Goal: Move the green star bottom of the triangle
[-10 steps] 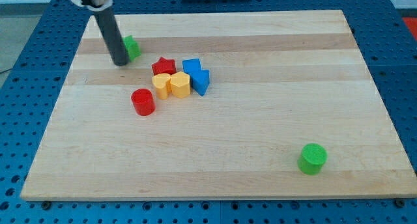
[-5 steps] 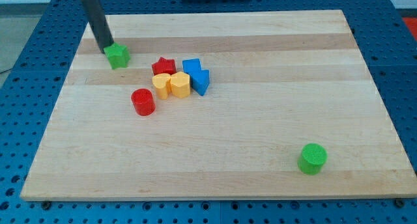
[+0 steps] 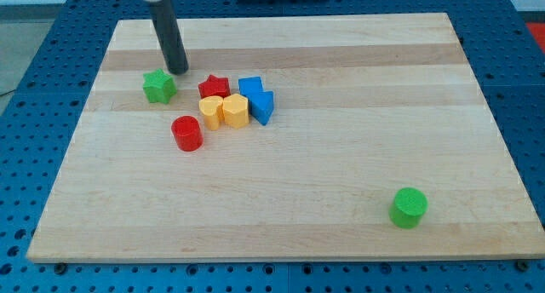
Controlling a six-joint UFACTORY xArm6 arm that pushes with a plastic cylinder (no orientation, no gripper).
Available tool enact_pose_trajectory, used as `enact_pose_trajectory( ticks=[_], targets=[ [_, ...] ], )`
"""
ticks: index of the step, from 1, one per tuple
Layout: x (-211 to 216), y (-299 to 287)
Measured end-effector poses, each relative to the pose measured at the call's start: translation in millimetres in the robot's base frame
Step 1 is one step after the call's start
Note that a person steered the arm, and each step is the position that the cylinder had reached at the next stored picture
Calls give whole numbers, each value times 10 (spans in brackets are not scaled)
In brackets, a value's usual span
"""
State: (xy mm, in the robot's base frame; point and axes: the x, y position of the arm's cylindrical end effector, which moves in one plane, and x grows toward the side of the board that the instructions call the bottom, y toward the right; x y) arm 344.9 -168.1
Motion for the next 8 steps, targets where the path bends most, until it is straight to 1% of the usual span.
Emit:
enact_pose_trajectory(
  ticks=[1,2,3,4,5,6,7,8],
  targets=[
    [579,-207],
    [768,-253],
    [344,-253],
    [-42,-413],
    [213,-633],
    [940,-586],
    [1414,-479],
    [1319,-545]
  ],
)
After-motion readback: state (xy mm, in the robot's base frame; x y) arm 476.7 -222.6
